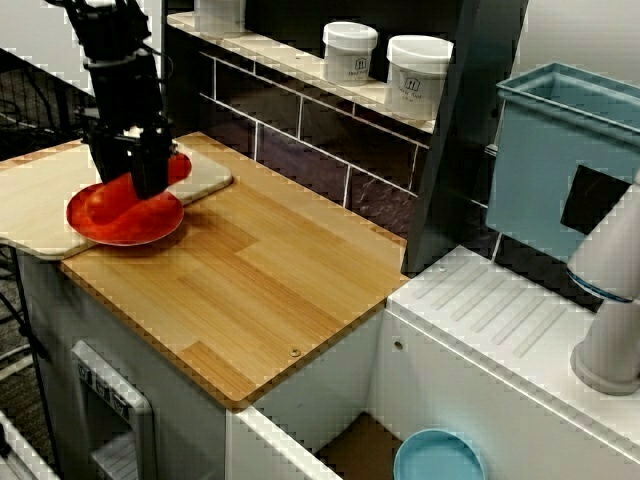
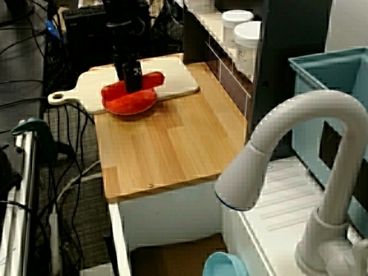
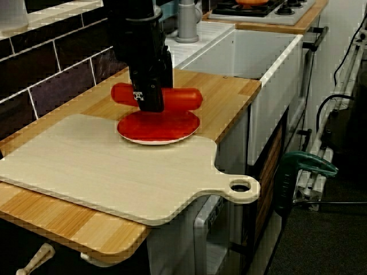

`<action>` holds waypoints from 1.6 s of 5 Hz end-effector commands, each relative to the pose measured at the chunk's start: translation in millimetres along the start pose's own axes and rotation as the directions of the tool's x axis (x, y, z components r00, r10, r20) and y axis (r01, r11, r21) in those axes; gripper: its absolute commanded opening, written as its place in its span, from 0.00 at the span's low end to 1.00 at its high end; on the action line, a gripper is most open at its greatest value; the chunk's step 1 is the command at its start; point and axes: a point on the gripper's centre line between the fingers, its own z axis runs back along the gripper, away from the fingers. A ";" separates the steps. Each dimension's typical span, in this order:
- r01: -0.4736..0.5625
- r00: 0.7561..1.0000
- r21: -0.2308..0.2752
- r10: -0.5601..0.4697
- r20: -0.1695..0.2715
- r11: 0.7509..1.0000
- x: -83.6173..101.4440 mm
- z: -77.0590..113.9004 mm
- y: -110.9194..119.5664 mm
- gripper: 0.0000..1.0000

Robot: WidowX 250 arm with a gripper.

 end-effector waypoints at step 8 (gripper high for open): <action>0.012 1.000 0.022 -0.013 0.016 1.000 -16.2 12.7 16.8 1.00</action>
